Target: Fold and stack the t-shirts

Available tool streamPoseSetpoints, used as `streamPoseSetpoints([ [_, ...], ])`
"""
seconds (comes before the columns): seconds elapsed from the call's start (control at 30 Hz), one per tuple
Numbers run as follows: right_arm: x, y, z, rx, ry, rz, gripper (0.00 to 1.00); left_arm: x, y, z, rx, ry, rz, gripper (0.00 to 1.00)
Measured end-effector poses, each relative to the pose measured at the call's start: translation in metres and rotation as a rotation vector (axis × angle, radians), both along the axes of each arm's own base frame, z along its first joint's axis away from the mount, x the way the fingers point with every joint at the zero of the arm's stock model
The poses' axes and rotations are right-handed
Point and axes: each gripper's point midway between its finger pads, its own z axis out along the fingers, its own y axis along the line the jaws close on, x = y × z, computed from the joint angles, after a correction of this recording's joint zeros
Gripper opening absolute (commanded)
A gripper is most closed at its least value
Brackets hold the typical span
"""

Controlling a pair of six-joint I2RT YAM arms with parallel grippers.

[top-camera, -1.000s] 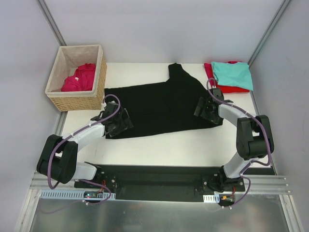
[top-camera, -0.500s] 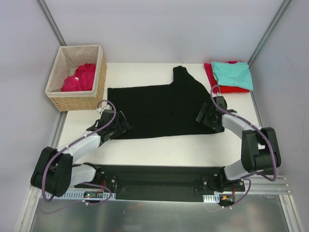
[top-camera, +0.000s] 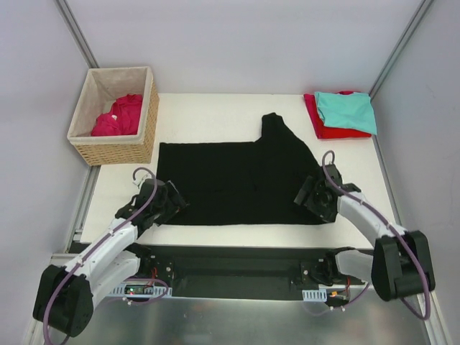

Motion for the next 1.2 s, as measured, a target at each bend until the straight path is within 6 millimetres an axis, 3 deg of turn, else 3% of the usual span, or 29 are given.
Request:
streamPoseSetpoints([
  [0.23, -0.058, -0.015, 0.012, 0.004, -0.011, -0.064, 0.95, -0.018, 0.007, -0.001, -0.005, 0.031, 0.037, 0.82],
  [0.63, -0.084, -0.025, 0.033, -0.012, -0.078, -0.075, 0.98, -0.034, 0.012, 0.003, -0.013, 0.051, 0.053, 0.83],
  [0.73, -0.070, -0.025, 0.061, -0.028, -0.156, -0.048, 0.99, -0.030, 0.011, 0.022, 0.001, 0.043, 0.035, 0.83],
  [0.8, -0.051, -0.021, 0.086, -0.039, -0.201, -0.021, 0.99, -0.015, 0.007, 0.048, 0.005, 0.004, 0.015, 0.83],
  [0.87, -0.022, -0.014, 0.109, -0.049, -0.234, 0.013, 0.99, 0.006, 0.002, 0.079, 0.004, -0.060, -0.001, 0.84],
  [0.93, 0.006, -0.004, 0.120, -0.050, -0.256, 0.046, 0.99, 0.023, 0.000, 0.104, 0.014, -0.117, -0.004, 0.84],
  [1.03, 0.044, 0.013, 0.110, -0.048, -0.235, 0.094, 0.99, 0.040, 0.001, 0.125, 0.043, -0.171, -0.002, 0.86],
  [1.2, 0.072, 0.036, 0.069, -0.019, -0.124, 0.153, 0.99, 0.046, 0.007, 0.126, 0.085, -0.171, 0.013, 0.86],
])
